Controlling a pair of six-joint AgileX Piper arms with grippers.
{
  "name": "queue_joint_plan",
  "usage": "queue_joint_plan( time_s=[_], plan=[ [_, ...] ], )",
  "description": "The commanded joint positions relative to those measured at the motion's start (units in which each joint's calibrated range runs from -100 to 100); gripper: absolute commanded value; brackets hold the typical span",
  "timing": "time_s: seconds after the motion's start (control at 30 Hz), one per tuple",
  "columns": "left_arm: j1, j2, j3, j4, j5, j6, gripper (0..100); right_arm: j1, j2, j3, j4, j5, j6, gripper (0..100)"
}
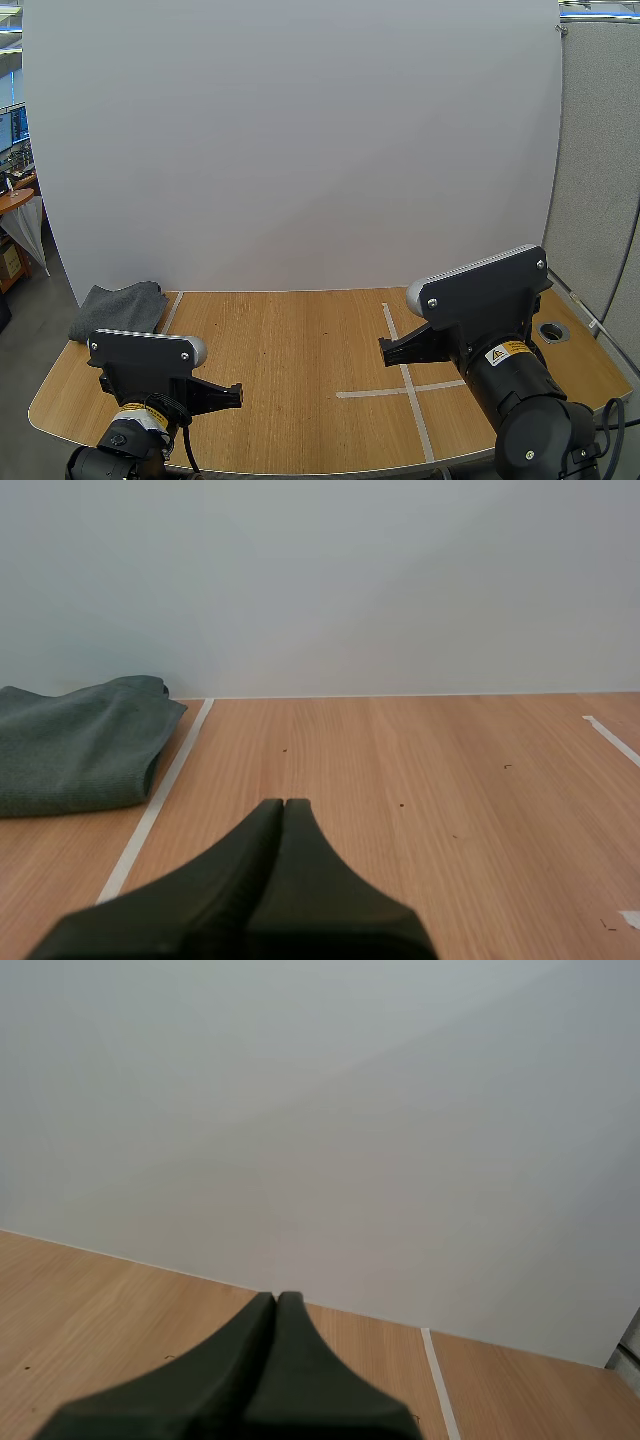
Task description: Fold the towel
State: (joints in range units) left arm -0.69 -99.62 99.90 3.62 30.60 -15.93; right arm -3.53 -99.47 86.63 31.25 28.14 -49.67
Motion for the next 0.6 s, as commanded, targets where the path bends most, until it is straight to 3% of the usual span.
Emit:
queue_joint_plan(
  time_s=[0.0, 0.37, 0.47, 0.57],
  plan=[
    [-0.03, -0.38, 0.10, 0.40, -1.53, -0.35, 0, 0.08, -0.07, 0.18, -0.24, -1.11, 0.27, 0],
    [-0.03, -0.38, 0.10, 0.40, -1.53, -0.35, 0, 0.08, -0.07, 0.18, -1.39, -1.09, 0.27, 0],
    [-0.03, -0.38, 0.10, 0.40, -1.53, -0.35, 0, 0.08, -0.07, 0.18, -5.98, -2.81, 6.80, 0],
    [-0.03, -0.38, 0.10, 0.40, -1.53, -0.35, 0, 0.08, -0.07, 1.38, -17.40, -4.87, 18.11, 0]
  ],
)
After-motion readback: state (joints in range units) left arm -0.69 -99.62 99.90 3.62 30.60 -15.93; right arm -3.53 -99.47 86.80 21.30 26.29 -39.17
